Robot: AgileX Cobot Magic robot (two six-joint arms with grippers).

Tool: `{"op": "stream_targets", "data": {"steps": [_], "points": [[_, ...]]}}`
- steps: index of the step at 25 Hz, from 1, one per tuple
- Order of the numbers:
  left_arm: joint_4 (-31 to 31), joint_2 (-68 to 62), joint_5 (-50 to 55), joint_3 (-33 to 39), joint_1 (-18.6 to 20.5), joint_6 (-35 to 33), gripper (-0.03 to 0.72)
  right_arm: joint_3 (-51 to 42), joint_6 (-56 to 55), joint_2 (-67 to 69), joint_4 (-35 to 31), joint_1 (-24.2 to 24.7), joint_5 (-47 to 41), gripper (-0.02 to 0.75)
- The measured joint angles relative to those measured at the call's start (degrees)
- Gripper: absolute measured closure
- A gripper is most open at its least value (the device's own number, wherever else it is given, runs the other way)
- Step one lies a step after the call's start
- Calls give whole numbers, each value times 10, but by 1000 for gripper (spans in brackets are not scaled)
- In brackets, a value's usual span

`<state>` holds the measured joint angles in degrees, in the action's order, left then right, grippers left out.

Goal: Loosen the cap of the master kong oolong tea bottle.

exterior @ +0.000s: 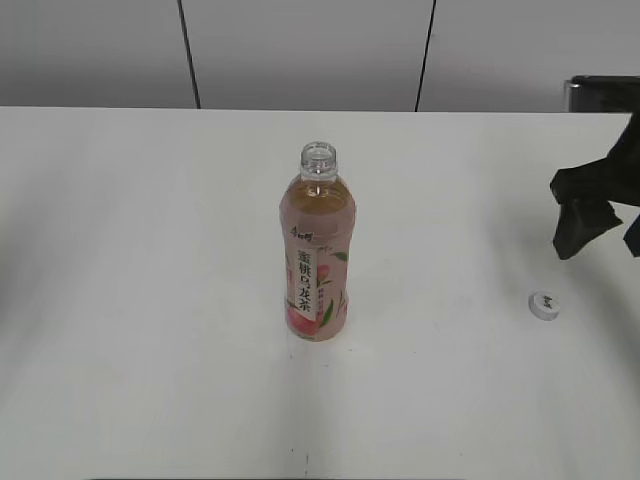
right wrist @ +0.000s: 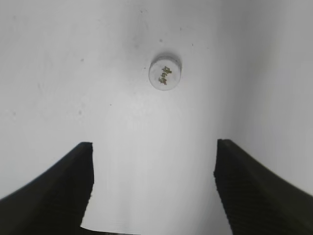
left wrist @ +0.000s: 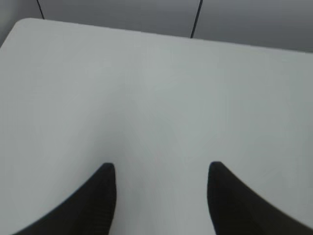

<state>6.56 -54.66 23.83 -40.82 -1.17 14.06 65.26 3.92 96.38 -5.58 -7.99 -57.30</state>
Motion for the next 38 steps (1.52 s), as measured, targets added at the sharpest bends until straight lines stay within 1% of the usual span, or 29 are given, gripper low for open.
{"op": "stream_targets", "data": {"steps": [4, 8, 10, 13, 14, 16, 21, 24, 27, 29, 32, 38], "points": [[-11, 113, 99, 0, 0, -6, 317, -38, 0, -72, 1, 0, 9, 159], [-15, 183, 204, 9, 0, -28, 317, -61, 0, -135, -12, 0, 14, 159], [-25, 220, 255, 30, 0, -59, 317, -69, 0, -163, -17, 0, 15, 159], [-55, 288, 312, 68, 0, -117, 318, -73, 0, -209, -20, 0, 5, 159], [-66, 307, 328, 77, 0, -127, 318, -77, 0, -222, -20, 0, -1, 159], [-66, 349, 343, 84, -1, -141, 318, -84, 0, -255, -20, 0, -18, 159], [-70, 424, 345, 86, -4, -145, 320, -130, 1, -341, -21, 0, -49, 159], [-70, 468, 346, 86, -10, -145, 321, -188, 10, -402, -14, 0, -61, 159], [-73, 500, 346, 86, -29, -145, 321, -259, 13, -476, 8, 0, -61, 159], [-73, 512, 346, 86, -40, -145, 321, -303, 15, -549, 26, 0, -64, 159], [-74, 525, 347, 86, -45, -145, 321, -349, 30, -638, 36, 0, -63, 159], [-75, 550, 350, 86, -45, -145, 328, -357, 58, -811, 41, 0, -62, 159]]}}
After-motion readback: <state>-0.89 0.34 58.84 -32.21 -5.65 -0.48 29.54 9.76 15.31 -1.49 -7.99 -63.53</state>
